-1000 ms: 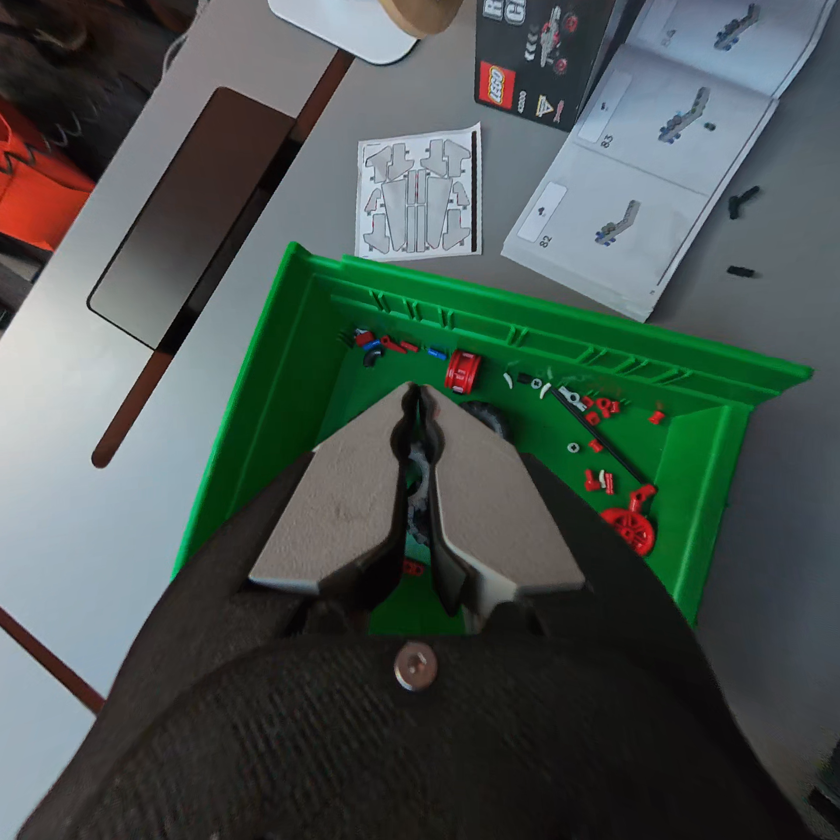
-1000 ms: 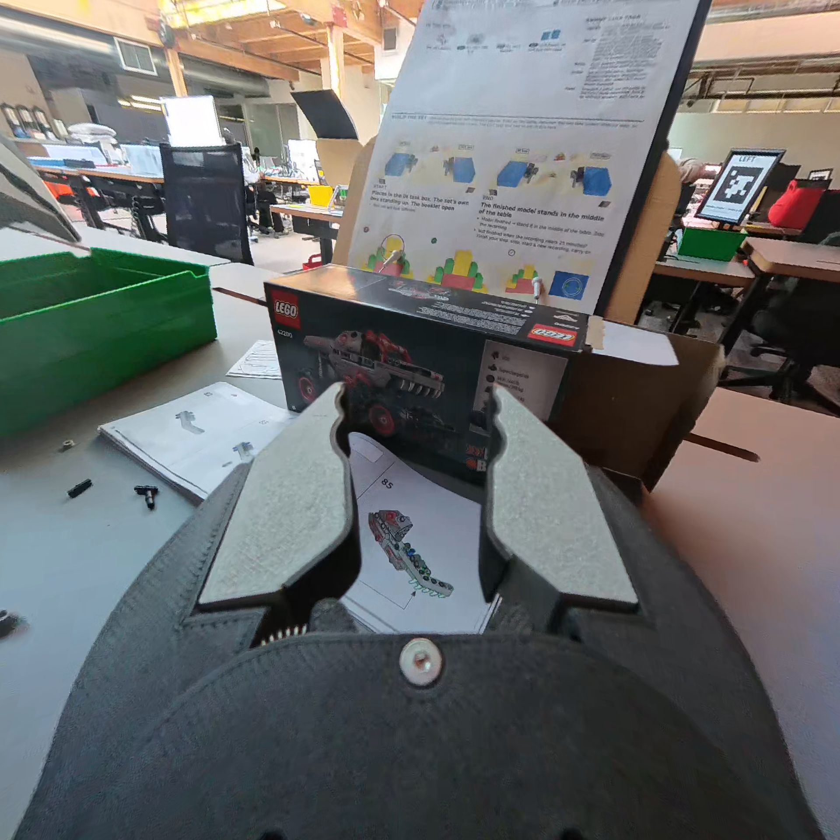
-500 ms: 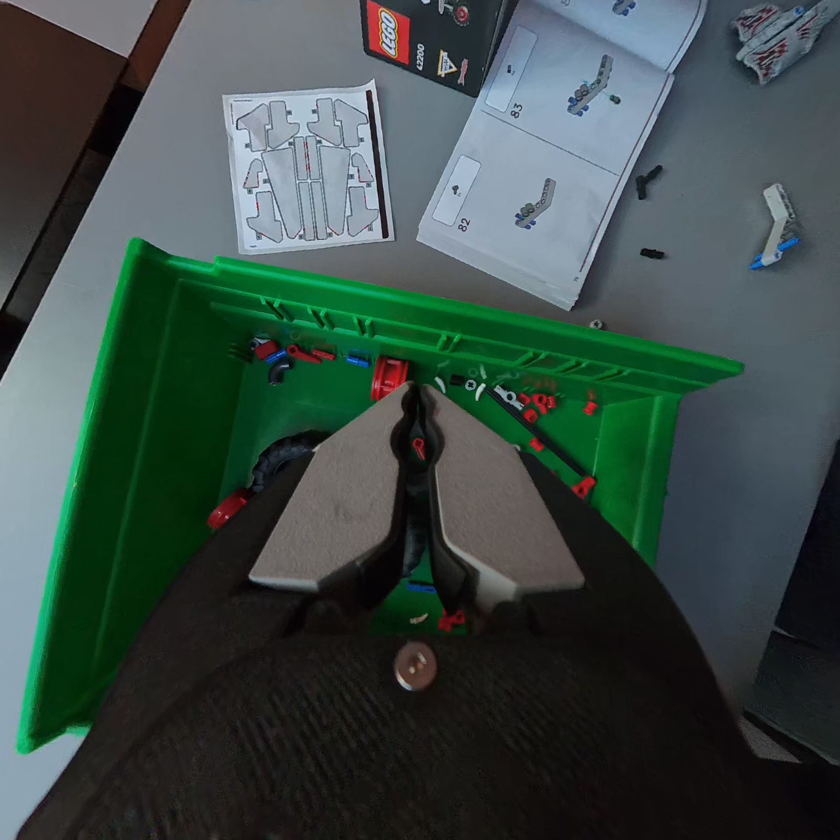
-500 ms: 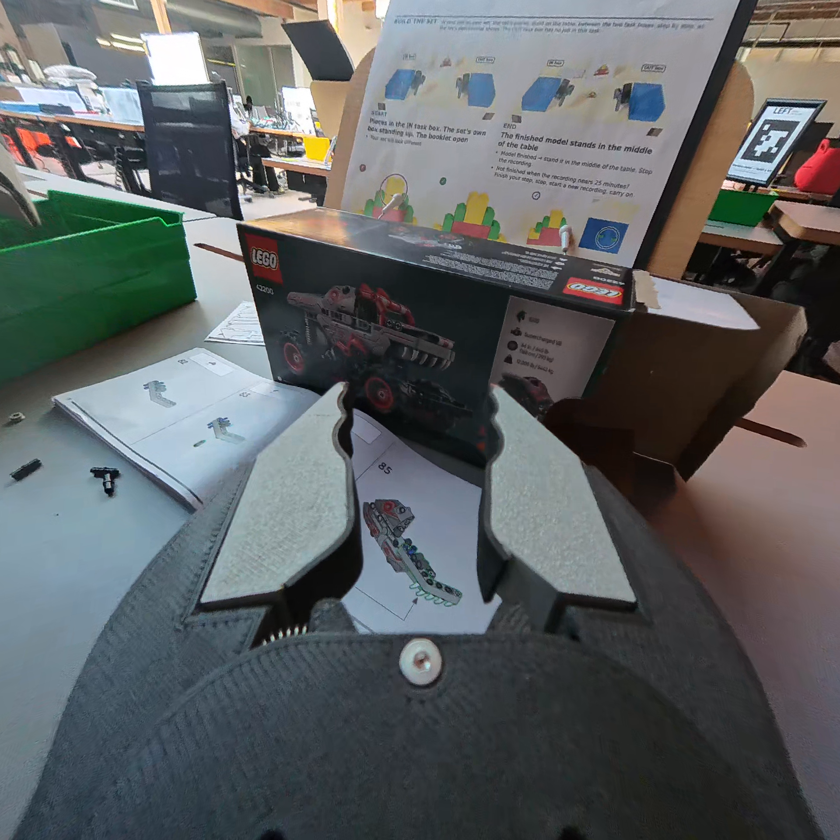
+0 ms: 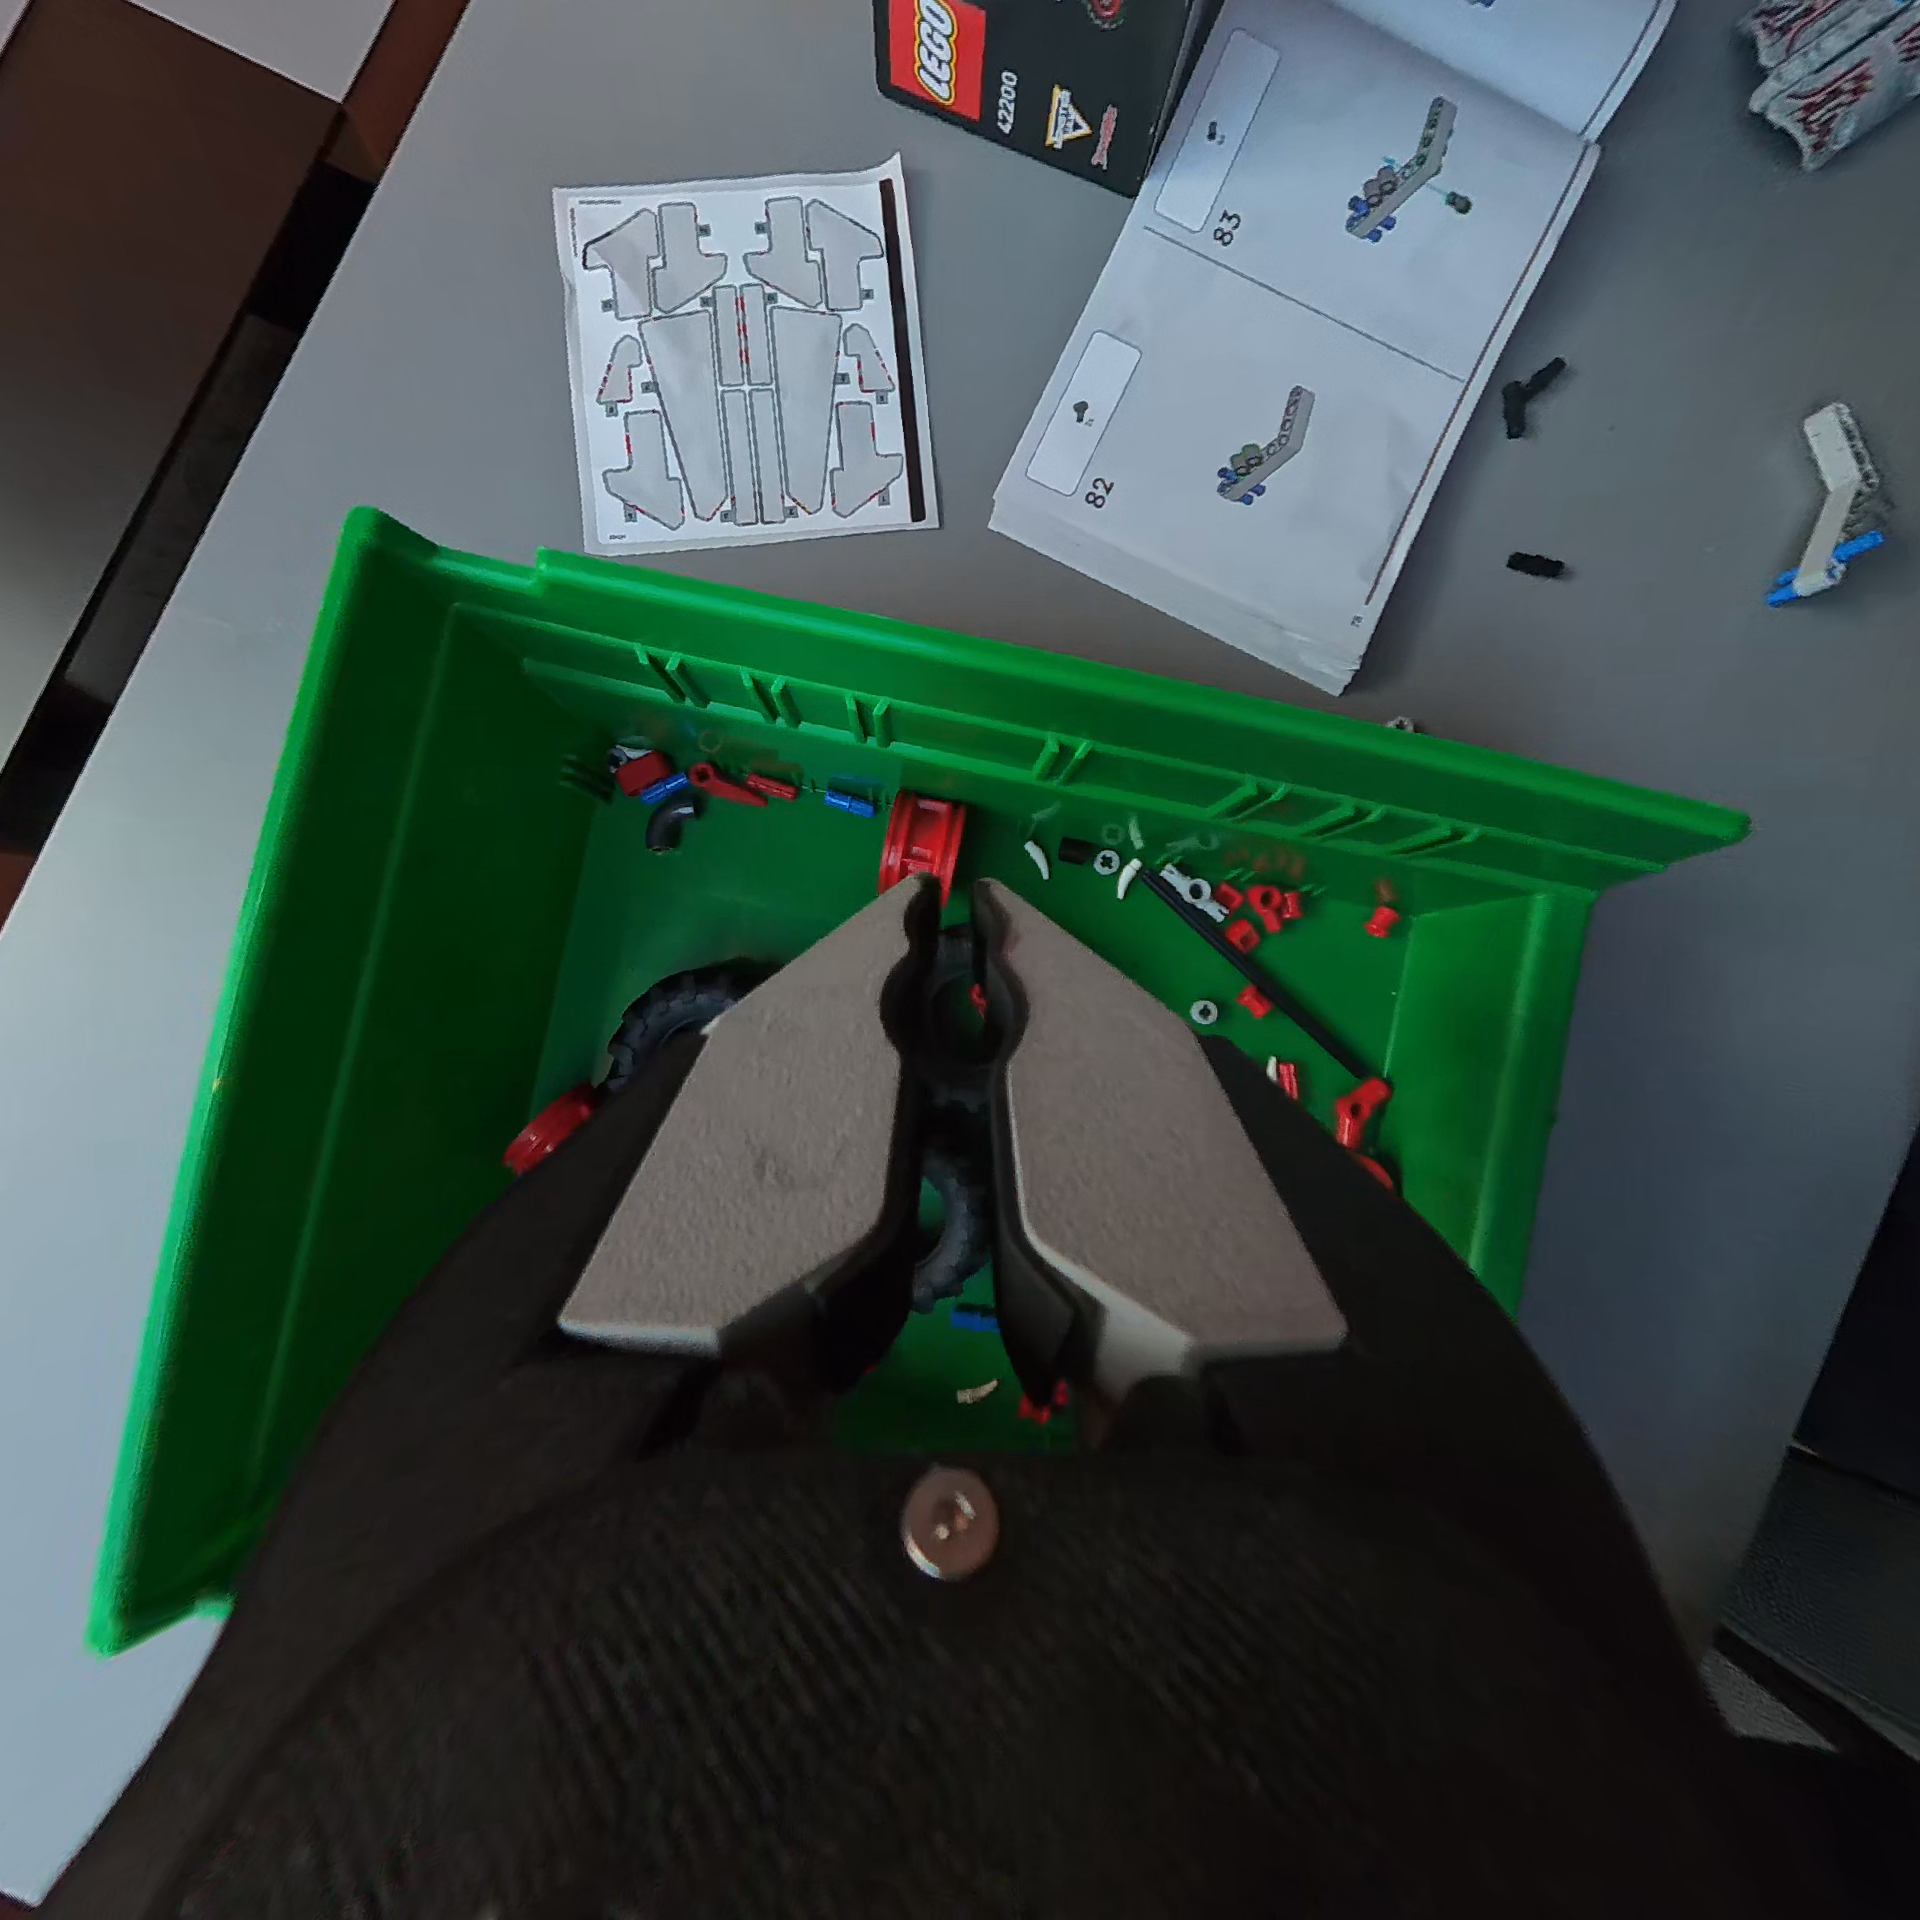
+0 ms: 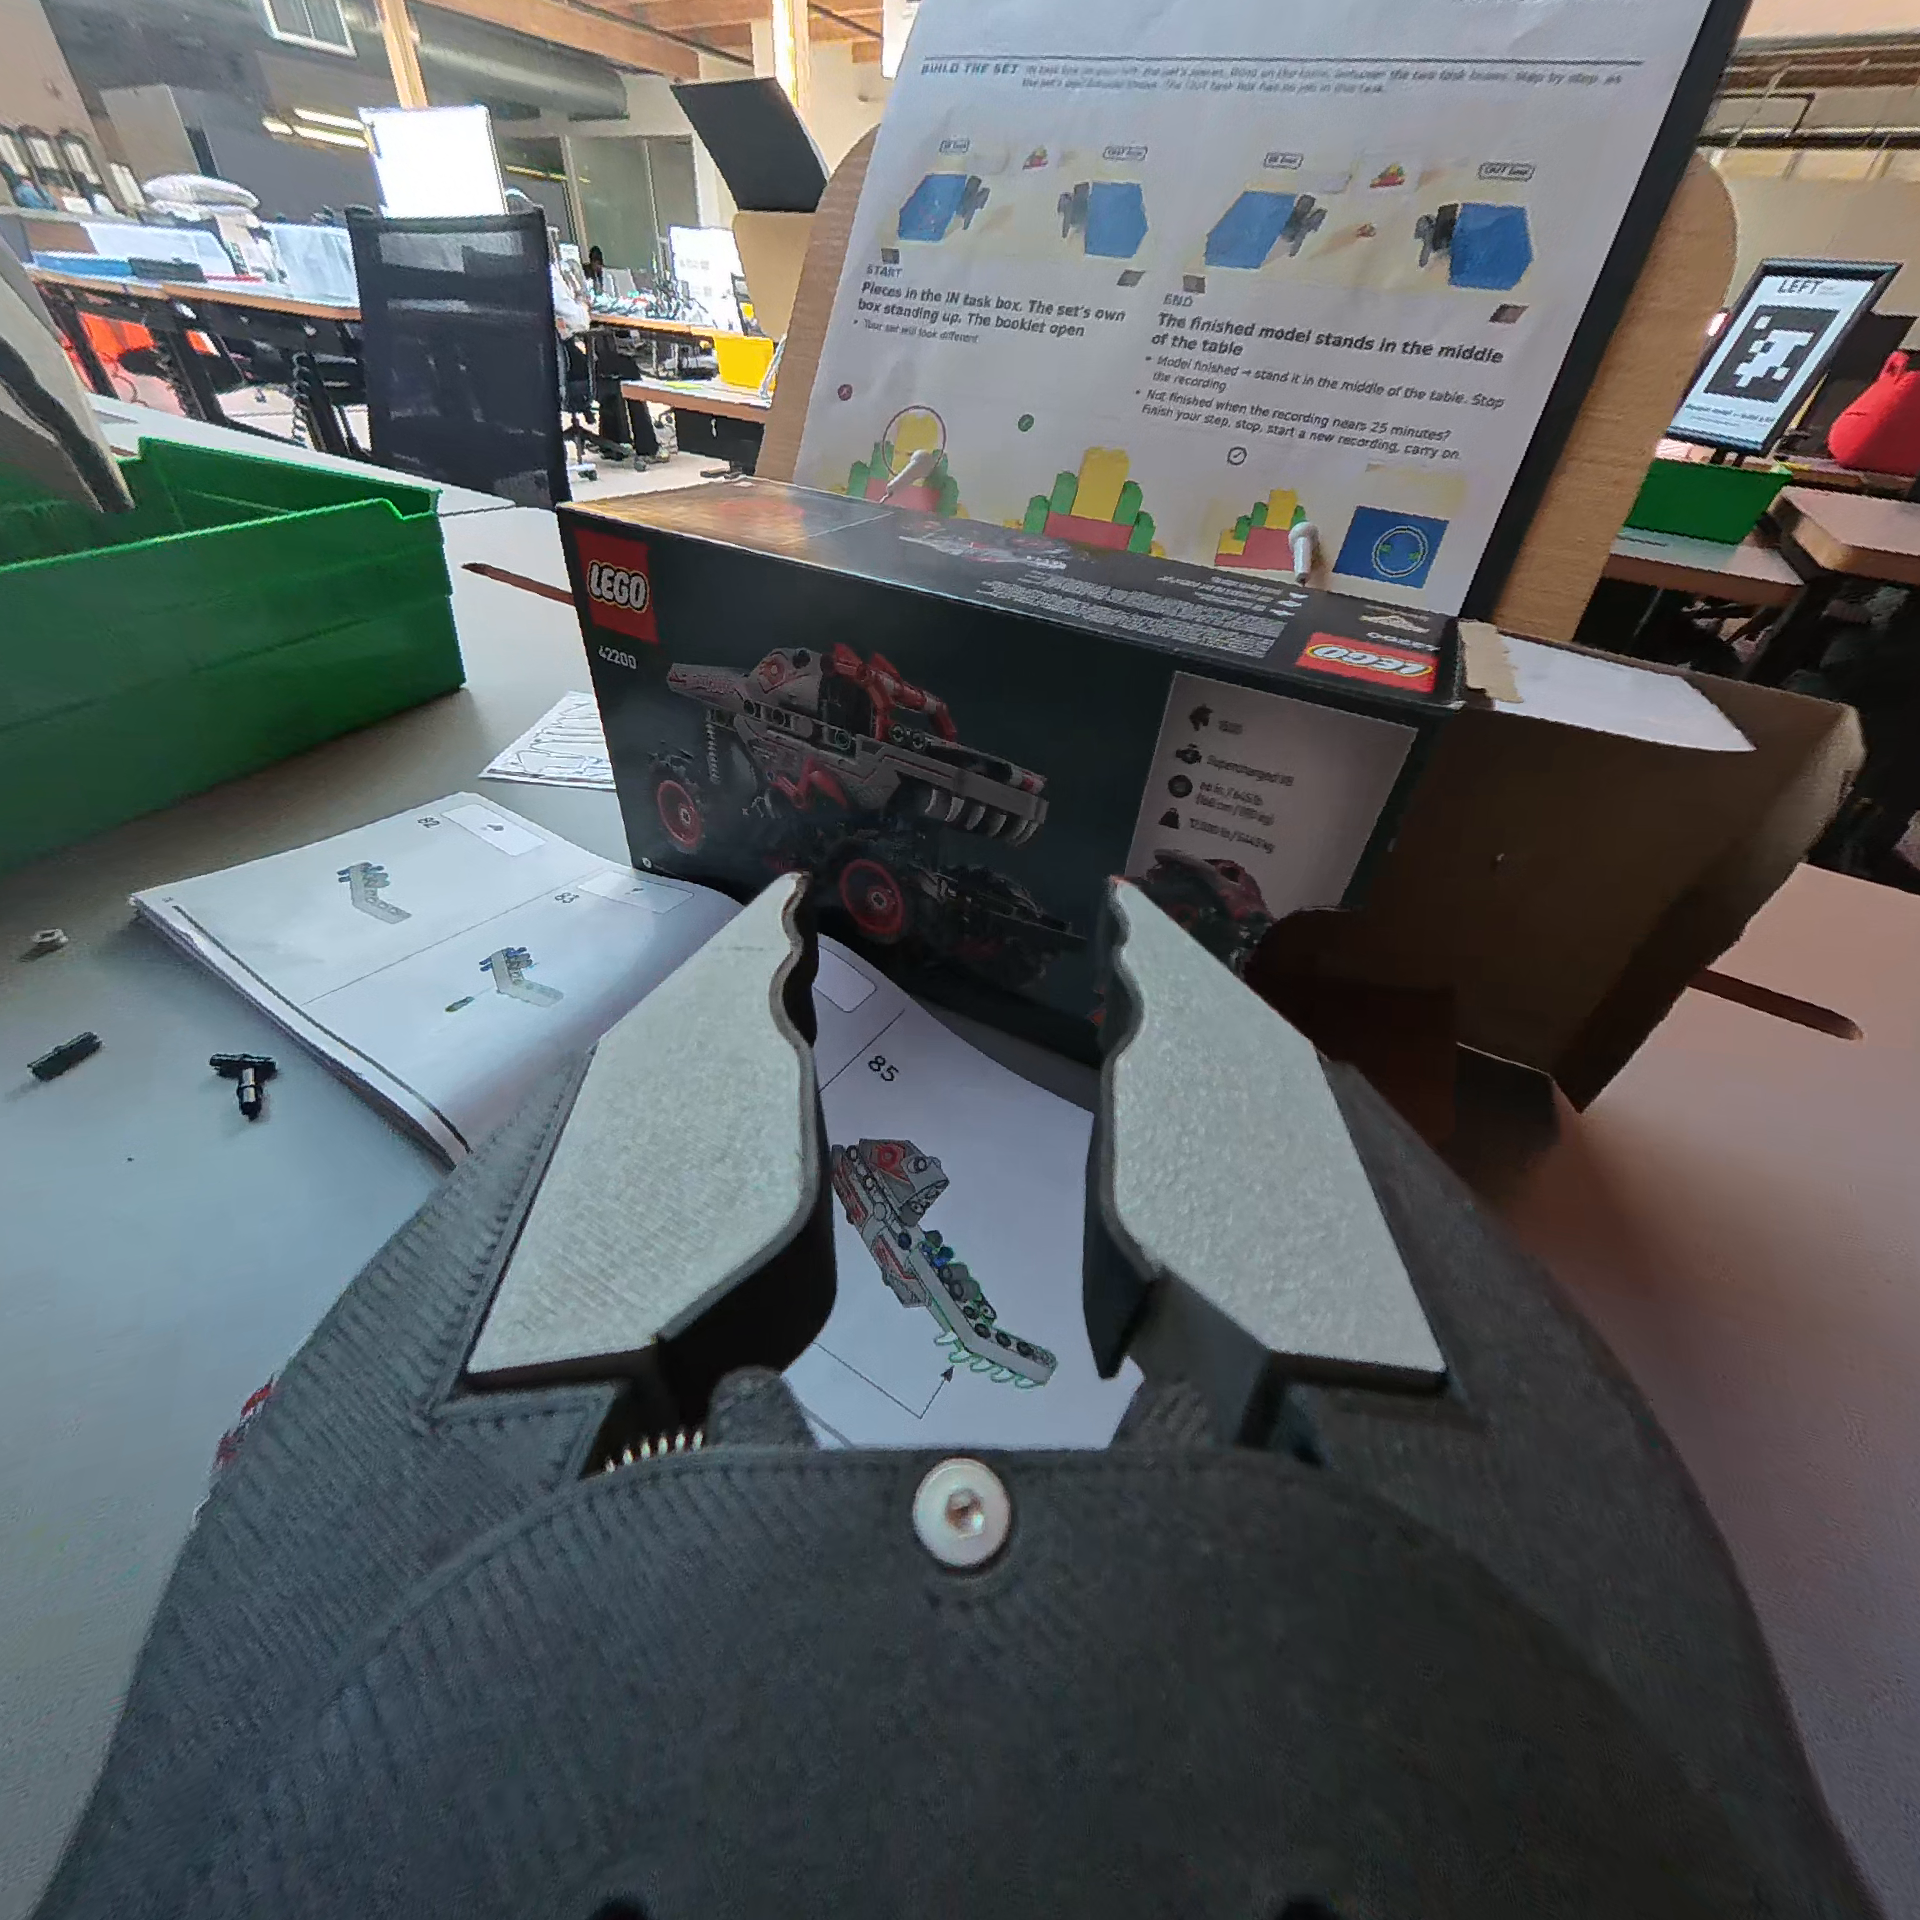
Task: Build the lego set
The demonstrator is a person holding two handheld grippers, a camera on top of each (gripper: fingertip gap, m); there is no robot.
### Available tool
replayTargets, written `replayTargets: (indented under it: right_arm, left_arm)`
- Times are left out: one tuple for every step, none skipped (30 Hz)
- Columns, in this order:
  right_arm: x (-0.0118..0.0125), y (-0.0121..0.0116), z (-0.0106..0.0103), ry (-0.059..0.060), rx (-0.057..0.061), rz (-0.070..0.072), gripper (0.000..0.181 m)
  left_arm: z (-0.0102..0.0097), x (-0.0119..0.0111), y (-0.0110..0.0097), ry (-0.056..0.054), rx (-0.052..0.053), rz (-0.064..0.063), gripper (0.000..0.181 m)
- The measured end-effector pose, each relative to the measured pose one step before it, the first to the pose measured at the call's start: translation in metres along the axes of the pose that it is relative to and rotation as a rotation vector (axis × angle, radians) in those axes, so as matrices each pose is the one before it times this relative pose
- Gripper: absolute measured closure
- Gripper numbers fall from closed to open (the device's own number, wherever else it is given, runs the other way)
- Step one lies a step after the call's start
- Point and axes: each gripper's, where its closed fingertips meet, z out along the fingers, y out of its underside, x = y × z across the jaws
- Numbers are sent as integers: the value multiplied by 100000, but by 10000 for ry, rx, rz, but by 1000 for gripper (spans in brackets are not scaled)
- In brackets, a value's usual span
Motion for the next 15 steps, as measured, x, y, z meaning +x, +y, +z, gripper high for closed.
replayTargets:
  right_arm:
    - [-71, 133, 123, -35, -58, -24, 131]
    - [-117, 143, 136, -64, -60, -14, 131]
    - [-142, 113, 132, -81, -45, -13, 131]
    - [-141, 91, 111, -80, -35, -18, 131]
    - [-135, 86, 92, -61, -39, -22, 131]
    - [-97, 60, 67, -34, -33, -28, 131]
    - [-77, 20, 41, -21, -15, -31, 131]
    - [-63, -30, 6, -14, 3, -26, 131]
    - [-37, -45, -9, -5, 17, -23, 132]
    - [-14, -52, -14, 3, 16, -18, 132]
    - [-12, -22, -27, -8, 4, -5, 132]
    - [-3, 22, -22, -20, -21, 5, 132]
    - [39, 23, -42, 8, -28, -2, 132]
    - [97, -22, -60, 43, 9, -10, 132]
    - [74, -83, -90, 34, 51, 9, 132]
  left_arm:
    - [153, 147, 37, 87, -37, 23, 178]
    - [200, 229, 139, 117, -105, 49, 178]
    - [221, 259, 172, 131, -135, 68, 178]
    - [220, 251, 172, 110, -130, 73, 178]
    - [212, 233, 214, 93, -172, 89, 178]
    - [184, 140, 197, 25, -167, 84, 177]
    - [170, 138, 130, 18, -129, 76, 177]
    - [152, 220, 92, 68, -93, 71, 177]
    - [146, 232, 37, 76, -70, 62, 177]
    - [152, 130, 19, 18, -69, 49, 177]
    - [145, 144, 30, 33, -64, 48, 177]
    - [155, 197, 74, 66, -74, 46, 176]
    - [163, 226, 121, 94, -99, 34, 176]
    - [174, 267, 145, 115, -126, 39, 175]
    - [167, 212, 75, 60, -100, 48, 175]
